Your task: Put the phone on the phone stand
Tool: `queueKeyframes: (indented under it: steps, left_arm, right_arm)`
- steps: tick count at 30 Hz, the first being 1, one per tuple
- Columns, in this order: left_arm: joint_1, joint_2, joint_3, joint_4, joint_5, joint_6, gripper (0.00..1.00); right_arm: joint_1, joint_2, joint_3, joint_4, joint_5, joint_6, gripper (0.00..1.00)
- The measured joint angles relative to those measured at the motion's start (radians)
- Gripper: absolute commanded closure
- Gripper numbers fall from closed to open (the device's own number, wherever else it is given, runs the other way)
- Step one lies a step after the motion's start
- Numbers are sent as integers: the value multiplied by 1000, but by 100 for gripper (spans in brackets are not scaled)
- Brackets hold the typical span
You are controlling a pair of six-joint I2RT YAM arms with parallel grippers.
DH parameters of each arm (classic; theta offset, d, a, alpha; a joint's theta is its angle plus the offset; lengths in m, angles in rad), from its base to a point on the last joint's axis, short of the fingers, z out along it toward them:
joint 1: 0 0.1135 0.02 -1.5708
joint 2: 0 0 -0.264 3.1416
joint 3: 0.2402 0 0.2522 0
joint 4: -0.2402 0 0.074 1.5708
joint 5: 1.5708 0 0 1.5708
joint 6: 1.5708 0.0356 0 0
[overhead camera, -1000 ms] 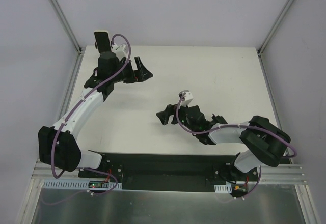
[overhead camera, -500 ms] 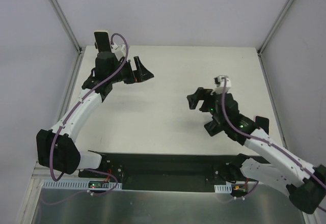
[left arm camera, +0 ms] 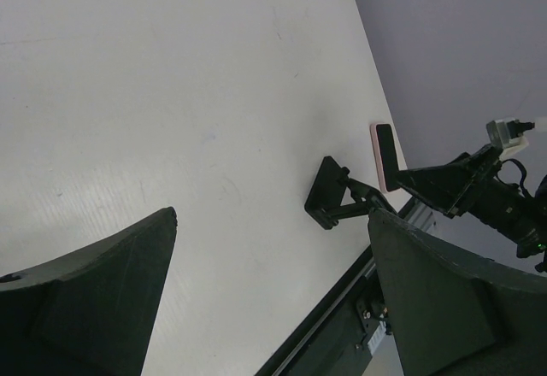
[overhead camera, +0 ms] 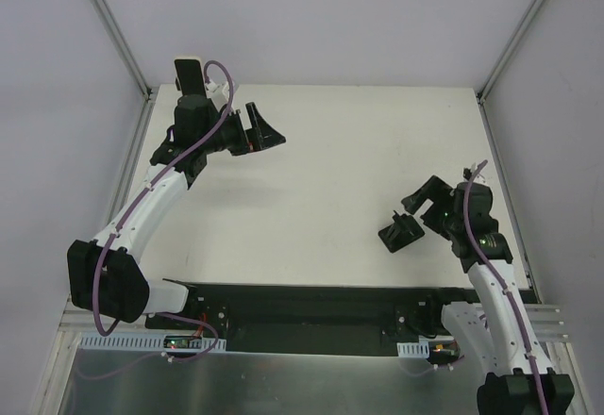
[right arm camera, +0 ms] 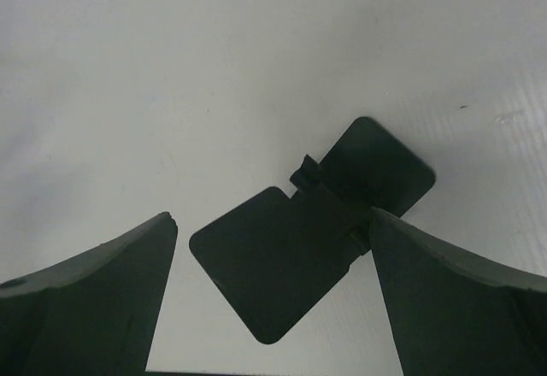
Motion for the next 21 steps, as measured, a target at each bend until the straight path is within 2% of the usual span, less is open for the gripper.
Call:
queueKeyframes:
  steps: [2,3,6,9,14,21]
  left_arm:
    - [0,1,0,0,9,-3,8]
    - [0,2,0,0,12,-5,8]
    - [0,2,0,0,14,-6,8]
    - [0,2,0,0,14,-6,8]
    - [0,2,0,0,17,-6,8]
    - [0,2,0,0,18,-6,8]
  right_arm:
    - [-16,17,-14,-12,-54,9,16]
    - [-16,17,-25,-15,-77,16,25]
    - [-19,5,-56,-20,-134,40,39]
    - [-20,-20,-84,-22,-169,66,39]
    - [-20,-70,-115,-26,-206,103,27]
    - [-20,-88,-135,-55,-229,109,26]
